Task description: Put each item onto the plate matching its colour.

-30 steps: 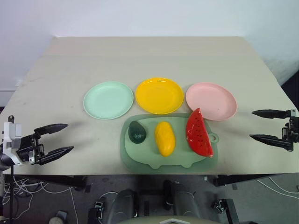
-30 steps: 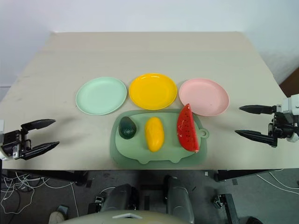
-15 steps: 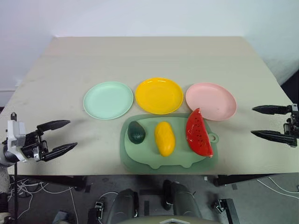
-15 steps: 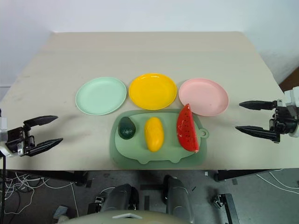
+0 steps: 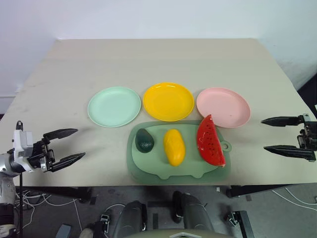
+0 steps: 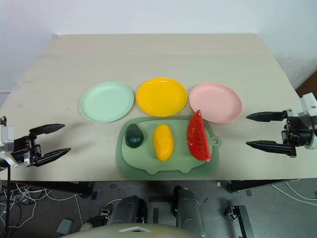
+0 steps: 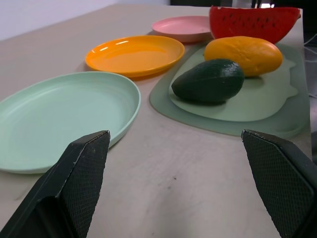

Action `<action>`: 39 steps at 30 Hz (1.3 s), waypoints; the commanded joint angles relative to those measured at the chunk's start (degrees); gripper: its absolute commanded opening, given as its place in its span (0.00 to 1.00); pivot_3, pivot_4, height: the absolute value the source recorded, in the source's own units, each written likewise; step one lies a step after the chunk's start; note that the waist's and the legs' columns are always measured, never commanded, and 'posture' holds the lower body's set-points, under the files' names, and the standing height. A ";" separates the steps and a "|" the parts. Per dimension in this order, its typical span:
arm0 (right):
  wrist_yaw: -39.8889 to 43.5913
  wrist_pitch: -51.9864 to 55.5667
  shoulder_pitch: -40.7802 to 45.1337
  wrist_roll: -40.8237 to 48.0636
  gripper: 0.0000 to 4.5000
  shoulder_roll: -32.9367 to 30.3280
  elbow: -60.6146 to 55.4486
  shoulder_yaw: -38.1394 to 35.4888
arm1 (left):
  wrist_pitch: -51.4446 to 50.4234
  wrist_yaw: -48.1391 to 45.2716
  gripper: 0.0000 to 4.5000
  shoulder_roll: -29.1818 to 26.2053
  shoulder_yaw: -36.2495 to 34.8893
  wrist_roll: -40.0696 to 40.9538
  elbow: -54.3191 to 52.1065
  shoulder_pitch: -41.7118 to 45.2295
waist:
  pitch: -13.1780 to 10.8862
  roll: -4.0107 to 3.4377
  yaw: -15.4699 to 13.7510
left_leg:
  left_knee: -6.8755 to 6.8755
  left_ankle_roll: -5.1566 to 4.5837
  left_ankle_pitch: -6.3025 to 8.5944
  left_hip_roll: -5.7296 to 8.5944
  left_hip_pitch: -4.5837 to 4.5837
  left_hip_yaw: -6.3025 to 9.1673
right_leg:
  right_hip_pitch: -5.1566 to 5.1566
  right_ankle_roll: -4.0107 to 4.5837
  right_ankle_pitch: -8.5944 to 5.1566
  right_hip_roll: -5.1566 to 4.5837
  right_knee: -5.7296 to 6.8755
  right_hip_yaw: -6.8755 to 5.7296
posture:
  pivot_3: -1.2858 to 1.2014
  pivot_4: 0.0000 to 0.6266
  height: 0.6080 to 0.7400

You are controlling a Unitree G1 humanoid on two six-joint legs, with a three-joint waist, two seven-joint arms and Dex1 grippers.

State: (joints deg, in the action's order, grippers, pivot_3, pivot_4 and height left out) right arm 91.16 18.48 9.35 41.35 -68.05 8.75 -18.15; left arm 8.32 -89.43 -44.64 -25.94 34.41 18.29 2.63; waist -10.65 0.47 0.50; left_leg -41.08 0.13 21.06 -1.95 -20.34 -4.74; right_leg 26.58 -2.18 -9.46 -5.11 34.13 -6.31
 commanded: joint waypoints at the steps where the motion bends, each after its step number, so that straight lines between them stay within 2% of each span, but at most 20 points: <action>1: -4.62 10.00 2.40 2.72 1.00 -2.24 -6.99 -0.67 | 1.64 0.40 0.99 -0.18 -1.38 0.56 -1.12 -0.45 | 0.00 -0.02 -0.01 | 0.00 0.00 0.00 0.00 0.00 0.00 | 0.02 0.00 0.00 -0.01 0.00 0.00 | 0.52 0.24 0.95; 8: -19.75 39.15 17.60 7.06 1.00 -2.50 -13.62 7.87 | 3.66 1.97 0.99 1.39 -0.28 0.11 -0.83 0.71 | 0.00 -0.02 0.01 | 0.01 -0.02 0.01 0.01 -0.12 0.00 | 0.16 0.03 -0.01 -0.07 0.01 0.02 | 0.52 0.24 0.95; 10: -21.43 43.19 20.78 2.45 1.00 -6.02 -16.96 14.25 | 4.28 1.87 0.99 1.90 0.36 -0.24 -0.28 1.10 | 0.00 -0.02 -0.11 | 0.03 -0.01 0.01 0.01 -0.17 0.02 | 0.19 0.03 0.00 -0.06 0.00 0.01 | 0.52 0.24 0.95; 12: -22.78 48.24 24.26 1.88 1.00 -6.96 -18.15 17.61 | 4.66 2.02 0.99 2.19 0.51 -0.26 0.03 1.45 | -0.01 -0.04 -0.11 | 0.03 -0.04 0.03 0.03 -0.23 0.00 | 0.23 0.02 0.00 -0.09 0.00 0.02 | 0.52 0.24 0.95; 16: -28.23 60.24 32.89 2.74 1.00 -2.37 -17.32 21.57 | 5.51 2.01 0.99 2.23 0.69 -0.37 1.14 1.95 | -0.01 -0.03 0.09 | 0.00 -0.08 0.05 0.04 -0.25 -0.03 | 0.26 0.02 0.00 -0.11 -0.01 0.02 | 0.52 0.24 0.95; 20: -33.69 69.89 36.98 3.53 1.00 2.86 -18.30 21.20 | 6.02 2.16 0.99 2.42 1.00 -0.32 1.56 1.84 | -0.01 -0.04 0.14 | 0.03 -0.08 0.05 0.02 -0.32 -0.03 | 0.33 0.02 0.00 -0.05 0.00 0.02 | 0.52 0.24 0.95; 23: -38.62 73.67 36.29 2.37 1.00 6.64 -19.51 20.76 | 6.20 2.18 0.99 2.63 1.42 -0.38 1.40 1.38 | 0.02 0.01 0.13 | 0.01 -0.07 0.05 0.03 -0.45 -0.04 | 0.42 0.01 0.02 -0.06 0.01 0.02 | 0.52 0.24 0.95; 32: -52.84 74.02 29.29 5.76 1.00 17.69 -20.93 18.70 | 5.93 2.77 0.99 2.28 1.03 -0.08 0.61 0.32 | 0.05 0.03 0.12 | -0.15 -0.08 0.04 0.10 -0.75 -0.03 | 0.60 0.01 0.04 -0.04 0.09 -0.03 | 0.52 0.24 0.95; 39: -61.37 74.02 25.02 1.28 1.00 24.10 -25.44 20.46 | 5.63 3.27 0.99 2.08 0.95 0.13 0.06 -0.14 | 0.21 0.16 0.23 | -0.18 -0.08 0.04 0.09 -0.74 0.00 | 0.57 0.01 0.04 0.01 0.09 -0.04 | 0.52 0.24 0.95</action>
State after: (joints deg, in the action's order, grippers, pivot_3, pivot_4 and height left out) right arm 31.56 92.12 35.19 43.74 -44.61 -15.30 2.48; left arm 13.46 -86.26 -41.83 -23.93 34.16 19.76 2.78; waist -10.45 0.63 0.73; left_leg -41.26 0.06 21.10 -1.87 -21.06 -4.72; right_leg 27.14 -2.16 -9.43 -5.08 34.21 -6.35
